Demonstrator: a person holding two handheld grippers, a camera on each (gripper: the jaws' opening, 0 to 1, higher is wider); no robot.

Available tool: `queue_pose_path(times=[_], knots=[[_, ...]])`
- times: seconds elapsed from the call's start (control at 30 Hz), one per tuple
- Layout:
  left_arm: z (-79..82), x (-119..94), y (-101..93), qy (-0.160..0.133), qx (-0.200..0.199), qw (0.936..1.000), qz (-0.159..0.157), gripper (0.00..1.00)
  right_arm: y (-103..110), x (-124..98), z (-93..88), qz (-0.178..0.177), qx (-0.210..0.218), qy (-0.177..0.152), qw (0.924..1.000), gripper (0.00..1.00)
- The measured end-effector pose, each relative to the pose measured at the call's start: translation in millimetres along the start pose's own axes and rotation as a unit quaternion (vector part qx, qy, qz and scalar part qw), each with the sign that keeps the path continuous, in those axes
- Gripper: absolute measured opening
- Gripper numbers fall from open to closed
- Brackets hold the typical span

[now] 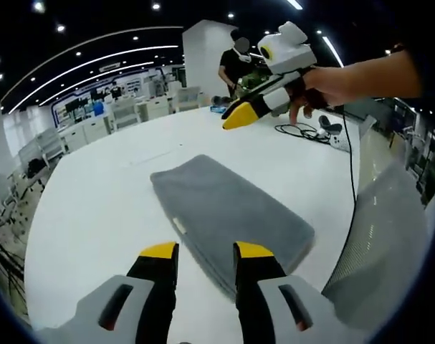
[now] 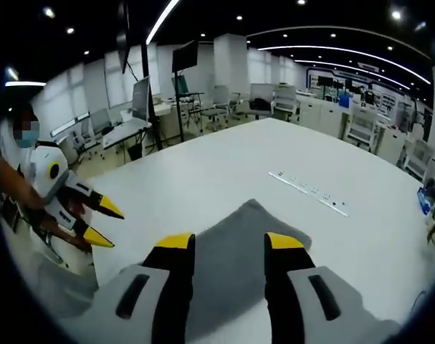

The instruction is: Fold the towel on the table until its edges align and the towel forms a compact rectangular stack.

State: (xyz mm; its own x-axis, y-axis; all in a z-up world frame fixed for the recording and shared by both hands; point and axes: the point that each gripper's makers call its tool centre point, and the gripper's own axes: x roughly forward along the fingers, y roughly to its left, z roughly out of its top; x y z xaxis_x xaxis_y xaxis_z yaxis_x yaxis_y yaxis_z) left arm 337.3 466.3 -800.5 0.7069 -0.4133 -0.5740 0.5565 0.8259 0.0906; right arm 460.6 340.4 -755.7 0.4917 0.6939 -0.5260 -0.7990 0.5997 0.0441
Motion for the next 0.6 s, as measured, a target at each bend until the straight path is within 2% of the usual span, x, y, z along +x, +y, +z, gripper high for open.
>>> queue_pose_path(times=[0.3, 0.5, 0.6], knots=[[4.9, 2, -3.2, -0.002, 0.036, 0.9992, -0.019, 0.4, 24, -16, -19.3, 0.009, -0.001, 0.006, 0.9999, 0.36], [7.3, 6, -2.7, -0.003, 0.059, 0.9977, -0.033, 0.43, 32, -25, -23.6, 0.012, -0.011, 0.004, 0.9999, 0.36], [9.8, 7, -2.9, -0.005, 0.066, 0.9969, -0.043, 0.45, 29, -26, -31.7, 0.015, -0.026, 0.009, 0.9995, 0.36]])
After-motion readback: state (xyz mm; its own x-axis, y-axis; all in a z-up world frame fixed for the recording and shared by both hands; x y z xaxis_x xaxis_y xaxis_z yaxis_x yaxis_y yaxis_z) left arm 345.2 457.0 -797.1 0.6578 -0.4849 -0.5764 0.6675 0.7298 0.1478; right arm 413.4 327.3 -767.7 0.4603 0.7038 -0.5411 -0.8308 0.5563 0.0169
